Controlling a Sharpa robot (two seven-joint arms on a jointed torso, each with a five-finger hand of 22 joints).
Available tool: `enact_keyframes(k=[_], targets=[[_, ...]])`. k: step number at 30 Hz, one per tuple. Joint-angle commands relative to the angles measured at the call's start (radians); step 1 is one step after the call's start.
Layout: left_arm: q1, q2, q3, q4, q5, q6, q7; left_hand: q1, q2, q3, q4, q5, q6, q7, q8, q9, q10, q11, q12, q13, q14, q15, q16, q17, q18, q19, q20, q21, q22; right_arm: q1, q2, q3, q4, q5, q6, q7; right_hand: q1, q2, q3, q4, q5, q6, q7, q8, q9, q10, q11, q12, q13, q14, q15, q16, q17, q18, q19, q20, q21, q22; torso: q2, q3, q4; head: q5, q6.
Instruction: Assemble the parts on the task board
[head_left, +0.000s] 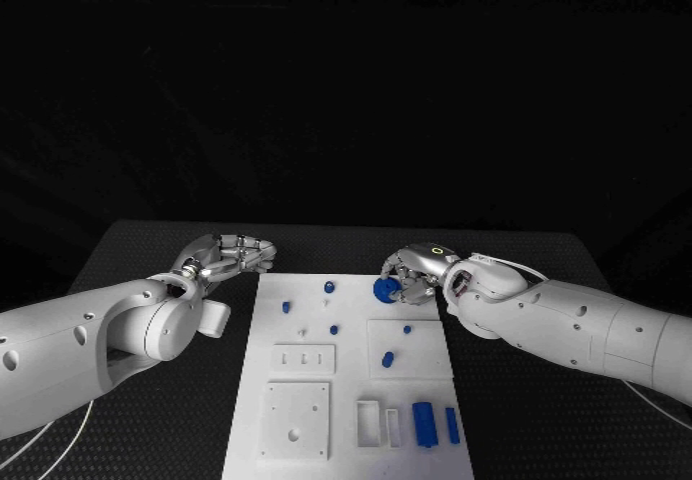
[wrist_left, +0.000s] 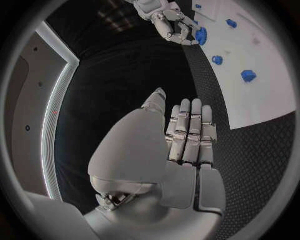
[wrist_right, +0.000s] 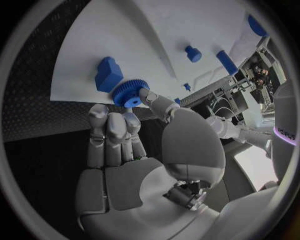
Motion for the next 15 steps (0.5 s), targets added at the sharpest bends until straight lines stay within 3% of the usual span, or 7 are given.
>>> enact_keyframes(k=[1,15], targets=[[0.001,0.001,0.0,0.002,-0.004,0.015,0.004,0.0,-0.001,-0.004,0.001,0.0,0.002,0.007,-0.006,-0.001,-0.004,0.003,-0.006,-0.001,0.0,0.004,-0.004,0.002,-0.011,-0.006,0.002,0.002,0.002,-0.01,-0.004,-0.007,-0.005,-0.027,0.024,-0.018,-0.014,-0.002,0.003,0.007,-0.002,0.095,-0.007,0.016,0.016,0.0,-0.005,0.001,-0.001,-0.002,-0.008,0.004,-0.002,0.06,0.006,0.0,0.006,0.008,0.0,-0.0002,0.0006,0.0,0.001],[0.001,0.001,0.0,0.002,-0.004,0.016,0.002,-0.001,-0.001,-0.004,0.001,0.0,0.002,0.008,-0.006,-0.001,-0.004,0.003,-0.006,-0.001,0.0,0.005,-0.005,0.002,-0.011,-0.006,0.002,0.002,0.002,-0.01,-0.008,-0.007,0.004,-0.031,0.01,-0.02,-0.017,0.001,0.015,0.022,-0.009,0.1,-0.009,0.018,0.017,0.0,-0.008,-0.003,-0.005,-0.002,-0.011,0.002,-0.004,0.06,0.007,0.0,0.005,0.007,0.0,-0.0006,-0.0002,-0.001,0.001]])
